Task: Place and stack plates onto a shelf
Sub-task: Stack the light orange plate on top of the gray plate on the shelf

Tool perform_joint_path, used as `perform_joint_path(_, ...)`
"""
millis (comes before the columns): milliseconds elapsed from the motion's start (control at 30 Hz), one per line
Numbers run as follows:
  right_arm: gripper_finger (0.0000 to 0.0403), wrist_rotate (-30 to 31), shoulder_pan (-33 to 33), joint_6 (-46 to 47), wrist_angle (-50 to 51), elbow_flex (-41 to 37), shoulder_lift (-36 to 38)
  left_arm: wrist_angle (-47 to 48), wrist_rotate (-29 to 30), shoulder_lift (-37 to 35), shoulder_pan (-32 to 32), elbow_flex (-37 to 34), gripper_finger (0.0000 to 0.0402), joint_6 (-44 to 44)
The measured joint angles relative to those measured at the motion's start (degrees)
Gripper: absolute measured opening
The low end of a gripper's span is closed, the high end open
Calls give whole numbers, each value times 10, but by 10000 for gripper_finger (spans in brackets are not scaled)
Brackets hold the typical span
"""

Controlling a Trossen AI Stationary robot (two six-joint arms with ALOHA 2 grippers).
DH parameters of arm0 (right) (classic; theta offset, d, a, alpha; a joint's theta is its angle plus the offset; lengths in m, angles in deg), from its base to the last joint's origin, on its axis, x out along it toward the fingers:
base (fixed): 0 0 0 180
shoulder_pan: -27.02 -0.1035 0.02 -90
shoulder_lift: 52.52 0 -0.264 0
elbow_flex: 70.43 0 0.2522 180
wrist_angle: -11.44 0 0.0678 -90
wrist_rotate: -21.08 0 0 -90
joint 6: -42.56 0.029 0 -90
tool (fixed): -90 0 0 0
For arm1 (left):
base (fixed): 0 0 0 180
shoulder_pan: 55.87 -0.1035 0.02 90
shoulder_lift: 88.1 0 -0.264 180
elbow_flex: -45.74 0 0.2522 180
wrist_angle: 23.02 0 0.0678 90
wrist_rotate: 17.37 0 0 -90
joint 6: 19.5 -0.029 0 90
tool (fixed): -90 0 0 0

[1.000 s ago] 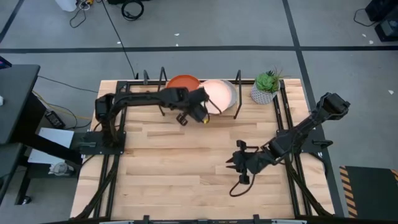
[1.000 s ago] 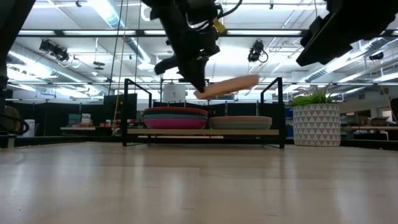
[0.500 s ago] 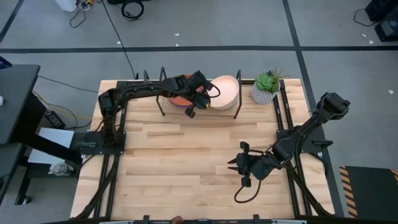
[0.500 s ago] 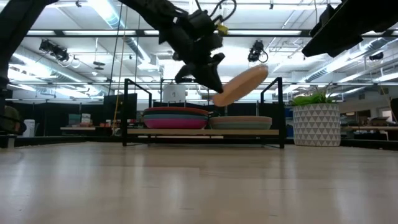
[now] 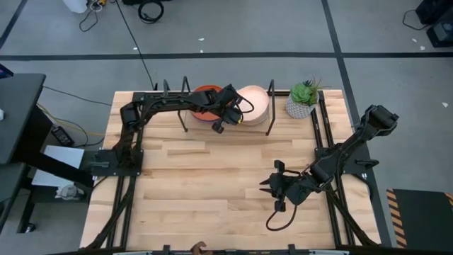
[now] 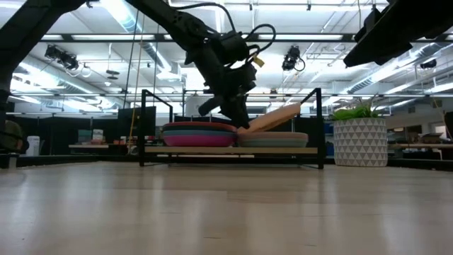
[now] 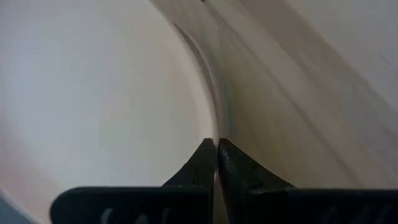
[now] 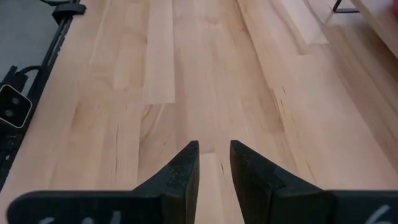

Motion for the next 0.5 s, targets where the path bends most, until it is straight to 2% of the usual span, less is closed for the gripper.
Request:
perform_joint_path(167,96,4,0,0,3,0,0,0,-3,0,1,0,24,21)
perform_joint_path(500,96,5,0,-1,3,0,0,0,-3,0,0,0,92,39)
